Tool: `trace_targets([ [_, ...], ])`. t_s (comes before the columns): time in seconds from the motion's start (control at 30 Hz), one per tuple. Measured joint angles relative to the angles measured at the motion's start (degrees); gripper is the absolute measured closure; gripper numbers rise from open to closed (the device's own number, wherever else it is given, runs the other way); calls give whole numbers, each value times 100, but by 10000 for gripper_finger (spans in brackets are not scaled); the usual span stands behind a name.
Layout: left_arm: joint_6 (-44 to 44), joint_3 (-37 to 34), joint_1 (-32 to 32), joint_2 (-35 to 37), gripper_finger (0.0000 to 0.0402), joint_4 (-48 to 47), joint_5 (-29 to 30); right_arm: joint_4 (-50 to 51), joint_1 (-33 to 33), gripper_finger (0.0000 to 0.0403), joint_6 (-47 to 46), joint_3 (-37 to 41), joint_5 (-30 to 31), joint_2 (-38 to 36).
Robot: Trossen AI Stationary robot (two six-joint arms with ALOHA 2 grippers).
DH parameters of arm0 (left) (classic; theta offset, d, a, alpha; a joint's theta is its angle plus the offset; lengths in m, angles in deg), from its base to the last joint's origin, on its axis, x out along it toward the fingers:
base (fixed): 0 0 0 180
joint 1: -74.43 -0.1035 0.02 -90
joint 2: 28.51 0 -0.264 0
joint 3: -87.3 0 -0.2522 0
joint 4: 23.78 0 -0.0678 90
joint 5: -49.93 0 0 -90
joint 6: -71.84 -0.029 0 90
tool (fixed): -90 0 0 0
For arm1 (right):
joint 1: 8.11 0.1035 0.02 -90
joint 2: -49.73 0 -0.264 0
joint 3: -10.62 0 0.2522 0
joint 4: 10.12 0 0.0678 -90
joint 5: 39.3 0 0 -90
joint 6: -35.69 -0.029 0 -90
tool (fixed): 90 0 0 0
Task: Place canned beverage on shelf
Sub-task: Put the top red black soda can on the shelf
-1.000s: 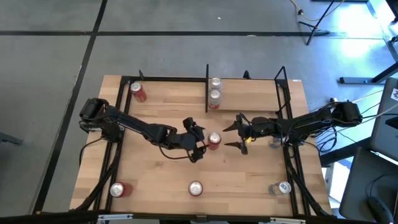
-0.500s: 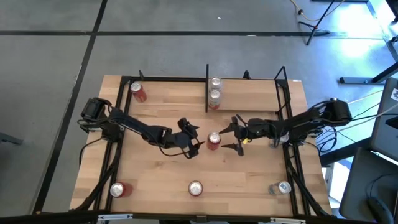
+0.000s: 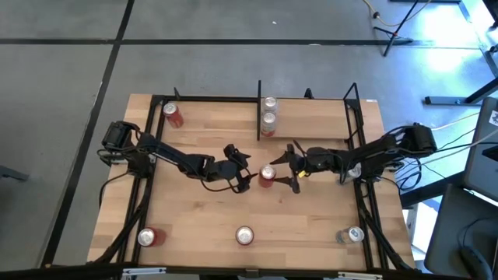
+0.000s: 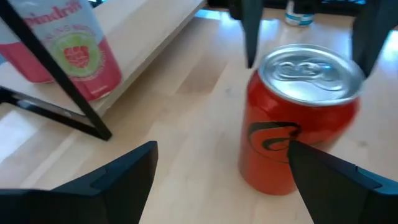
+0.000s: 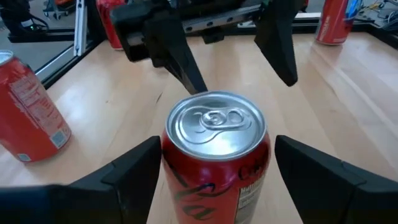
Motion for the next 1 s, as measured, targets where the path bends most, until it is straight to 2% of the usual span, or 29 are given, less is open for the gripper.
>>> trace_targets([
  [0.37,-20,-11,13,0,61,48,-67,-82,-3,104,22,-350,-16,536],
  [0.83,-15,-11,11,0,61,71,-103,-159,-11,104,-218,-372,-58,563],
  [1.0,-11,-7,9,-2,61,100,-101,-143,-7,82,-265,-373,9,564],
])
